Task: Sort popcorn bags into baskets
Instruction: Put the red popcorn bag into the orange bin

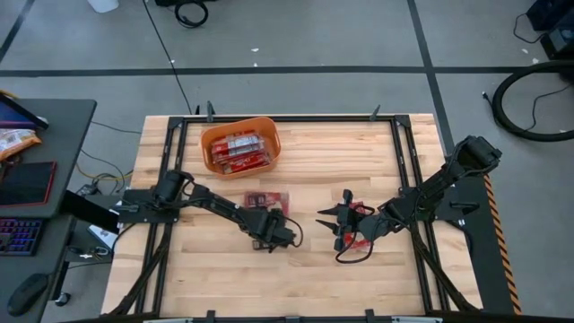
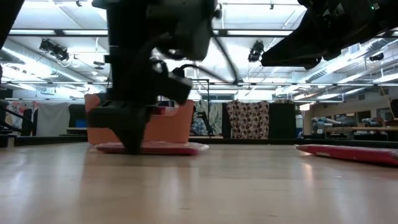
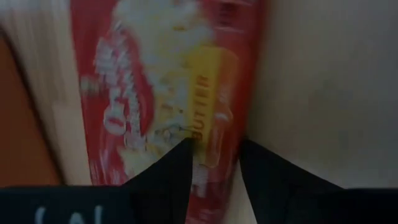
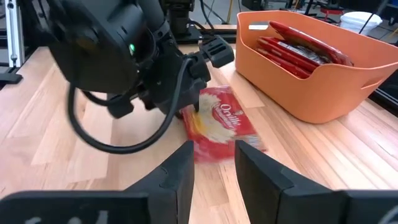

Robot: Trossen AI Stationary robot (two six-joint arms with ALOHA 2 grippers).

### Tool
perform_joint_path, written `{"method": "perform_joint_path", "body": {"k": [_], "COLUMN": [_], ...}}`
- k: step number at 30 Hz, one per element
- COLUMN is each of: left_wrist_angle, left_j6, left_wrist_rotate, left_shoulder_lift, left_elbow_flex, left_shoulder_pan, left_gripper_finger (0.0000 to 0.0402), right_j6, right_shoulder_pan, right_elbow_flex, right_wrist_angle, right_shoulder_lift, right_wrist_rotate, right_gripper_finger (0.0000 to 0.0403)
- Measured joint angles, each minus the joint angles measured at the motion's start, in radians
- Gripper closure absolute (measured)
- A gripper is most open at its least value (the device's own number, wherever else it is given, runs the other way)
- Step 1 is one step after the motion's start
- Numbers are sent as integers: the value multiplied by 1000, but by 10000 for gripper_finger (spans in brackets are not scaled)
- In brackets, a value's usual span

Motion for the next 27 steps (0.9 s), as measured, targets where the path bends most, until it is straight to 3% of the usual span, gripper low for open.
{"method": "perform_joint_path", "body": {"k": [3,11,16,27], "left_wrist_angle": [-64,-43,-40,126], "left_j6": [1,93,175,334], "left_wrist_rotate": [4,-17,-82,-183], "left_shoulder_lift": [2,2,2,-4], "left_elbow_flex": [-2,15,42,-63], "left_shoulder_pan": [2,-20,-56,-78], "left_gripper_finger": [264,264,264,265], "right_j6": [0,0,0,0], "right_shoulder_pan": [0,0,0,0], "right_elbow_flex": [0,0,0,0], "right_wrist_angle": [0,-1,-1,-1], "right_shoulder_lift": [0,0,0,0], "right_wrist_rotate": [0,0,0,-11], "right_gripper_finger": [282,282,282,282]}}
